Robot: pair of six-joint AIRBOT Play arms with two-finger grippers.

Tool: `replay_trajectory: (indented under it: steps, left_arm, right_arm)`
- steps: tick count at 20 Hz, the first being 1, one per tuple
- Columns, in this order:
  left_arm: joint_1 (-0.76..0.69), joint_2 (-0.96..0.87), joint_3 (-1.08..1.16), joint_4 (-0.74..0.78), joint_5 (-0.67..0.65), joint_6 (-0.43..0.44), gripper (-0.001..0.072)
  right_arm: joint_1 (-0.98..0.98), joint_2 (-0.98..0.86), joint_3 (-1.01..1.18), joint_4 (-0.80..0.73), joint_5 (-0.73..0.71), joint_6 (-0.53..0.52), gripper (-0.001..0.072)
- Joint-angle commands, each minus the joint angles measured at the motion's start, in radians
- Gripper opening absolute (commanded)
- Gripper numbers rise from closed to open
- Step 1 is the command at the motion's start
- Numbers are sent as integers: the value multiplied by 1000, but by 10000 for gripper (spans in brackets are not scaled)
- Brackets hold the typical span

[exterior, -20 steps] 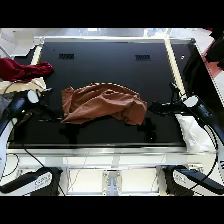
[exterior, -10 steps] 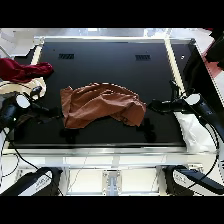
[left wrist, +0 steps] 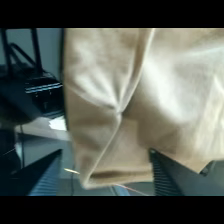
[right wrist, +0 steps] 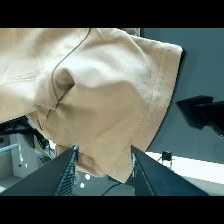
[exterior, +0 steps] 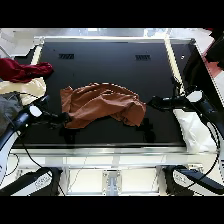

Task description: Fold the shirts.

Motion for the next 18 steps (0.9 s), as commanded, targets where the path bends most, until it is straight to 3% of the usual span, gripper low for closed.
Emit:
replay_trajectory:
  steps: [1, 2, 3, 4, 7, 10, 14, 18]
  left_arm:
    - [-45, -77, -8, -45, 73, 11, 526]
    - [-50, -88, -8, -50, 90, 11, 402]
    - [-50, -89, -8, -50, 114, 11, 223]
    - [-50, -86, -6, -50, 140, 11, -1]
    - [-50, -86, 19, -50, 164, 11, 7]
    - [-50, -84, 50, -50, 159, 11, 7]
    - [-50, -67, 84, -50, 137, 11, 8]
    - [-50, 10, 85, -42, 155, 12, 7]
  right_arm:
    - [0, 0, 2, -6, -16, 0, 364]
    - [0, 0, 2, -7, -33, 0, 364]
    - [0, 0, 1, -7, -57, 0, 363]
    - [0, -1, 1, -10, -81, 0, 363]
    - [0, -1, -18, -67, -82, 28, 362]
    - [11, -1, -123, -46, 38, 79, 363]
    - [58, 0, -320, 212, 78, 73, 365]
    - [121, 0, -426, 454, -130, 68, 365]
